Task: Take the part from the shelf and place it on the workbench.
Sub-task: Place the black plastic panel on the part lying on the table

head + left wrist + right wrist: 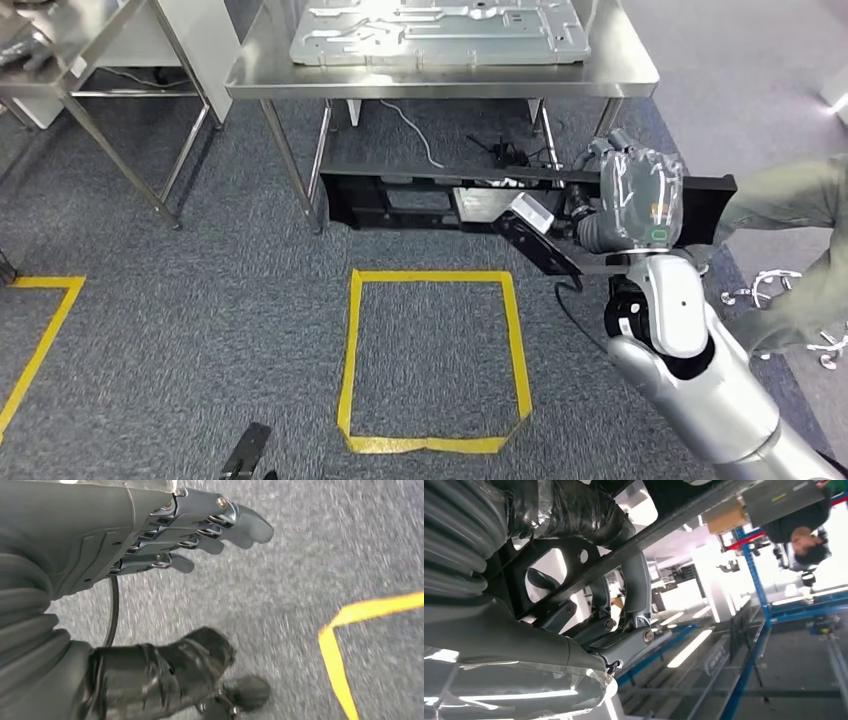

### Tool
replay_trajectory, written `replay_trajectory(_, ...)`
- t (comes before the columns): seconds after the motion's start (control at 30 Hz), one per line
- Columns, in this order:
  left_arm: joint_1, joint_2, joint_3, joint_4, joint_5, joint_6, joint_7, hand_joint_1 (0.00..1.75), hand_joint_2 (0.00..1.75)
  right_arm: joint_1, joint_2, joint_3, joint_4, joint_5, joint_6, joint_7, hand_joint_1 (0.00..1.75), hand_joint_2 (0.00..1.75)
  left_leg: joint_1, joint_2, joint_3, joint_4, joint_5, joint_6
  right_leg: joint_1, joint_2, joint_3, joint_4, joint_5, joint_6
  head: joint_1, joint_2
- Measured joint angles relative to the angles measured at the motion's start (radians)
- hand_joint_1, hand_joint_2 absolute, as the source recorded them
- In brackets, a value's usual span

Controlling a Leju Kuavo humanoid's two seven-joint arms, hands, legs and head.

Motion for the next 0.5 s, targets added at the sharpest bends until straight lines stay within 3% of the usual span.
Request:
replay_trajectory(0.07, -0.002, 0.000, 0.000, 0.000, 0.000, 0.001, 0.000, 0.00, 1.75, 0.003, -0.004, -0.004, 0.000, 0.000, 0.001, 0.000, 1.75, 1.75, 0.004, 0.000, 0.027, -0.016, 0.004, 0.008, 0.000, -0.003, -0.005, 0.032, -0.009, 0.009, 0.003, 0.000)
replay_trajectory(0.1, -0.005, 0.000, 0.000, 0.000, 0.000, 0.001, 0.000, 0.00, 1.75, 0.002, -0.006, -0.007, -0.001, 0.000, 0.001, 0.000, 1.75, 1.75, 0.006, 0.000, 0.040, -0.020, 0.002, 0.010, -0.001, -0.004, -0.026, 0.072, -0.023, 0.011, 0.004, 0.000)
replay_trajectory(0.2, -0.008, 0.000, 0.000, 0.000, 0.000, 0.000, 0.000, 0.00, 1.75, 0.006, -0.011, -0.016, -0.002, 0.000, 0.003, 0.000, 1.75, 1.75, 0.006, -0.001, 0.063, -0.021, -0.019, 0.014, -0.003, -0.005, -0.142, 0.233, -0.084, 0.022, 0.006, 0.000)
replay_trajectory(0.23, -0.007, 0.000, 0.000, 0.000, 0.000, 0.000, 0.000, 0.00, 1.75, 0.008, -0.012, -0.019, -0.002, 0.000, 0.003, 0.000, 1.75, 1.75, 0.006, -0.001, 0.074, -0.020, -0.029, 0.012, -0.005, -0.005, -0.172, 0.256, -0.095, 0.026, 0.006, 0.000)
replay_trajectory(0.27, -0.006, 0.000, 0.000, 0.000, -0.001, 0.000, 0.000, 0.00, 1.75, 0.010, -0.013, -0.021, -0.002, 0.000, 0.004, 0.000, 1.75, 1.75, 0.007, -0.001, 0.087, -0.019, -0.040, 0.011, -0.008, -0.005, -0.186, 0.245, -0.087, 0.030, 0.006, 0.000)
replay_trajectory(0.3, -0.005, 0.000, 0.000, 0.000, -0.001, 0.000, 0.000, 0.00, 1.75, 0.011, -0.015, -0.022, -0.002, 0.000, 0.004, 0.000, 1.75, 1.75, 0.009, -0.002, 0.102, -0.017, -0.053, 0.008, -0.012, -0.005, -0.186, 0.206, -0.057, 0.034, 0.006, 0.000)
replay_trajectory(0.37, -0.006, -0.001, 0.000, 0.000, -0.001, -0.001, 0.000, 0.00, 1.75, 0.011, -0.017, -0.024, -0.002, 0.000, 0.004, 0.000, 1.75, 1.75, 0.011, -0.003, 0.127, -0.009, -0.082, -0.003, -0.019, -0.006, -0.168, 0.088, 0.044, 0.040, 0.007, 0.000)
replay_trajectory(0.43, -0.009, -0.001, 0.000, 0.000, -0.001, -0.001, 0.001, 0.00, 1.75, 0.011, -0.018, -0.025, -0.002, 0.000, 0.006, 0.000, 1.75, 1.75, 0.011, -0.005, 0.136, -0.002, -0.106, -0.017, -0.020, -0.007, -0.157, 0.026, 0.098, 0.030, 0.009, 0.000)
replay_trajectory(0.5, -0.012, 0.000, 0.000, 0.000, -0.002, 0.000, 0.001, 0.00, 1.75, 0.010, -0.018, -0.026, -0.003, 0.000, 0.008, -0.002, 1.75, 1.75, 0.011, -0.006, 0.143, 0.002, -0.115, -0.029, -0.015, -0.006, -0.150, 0.023, 0.091, 0.009, 0.009, 0.000)
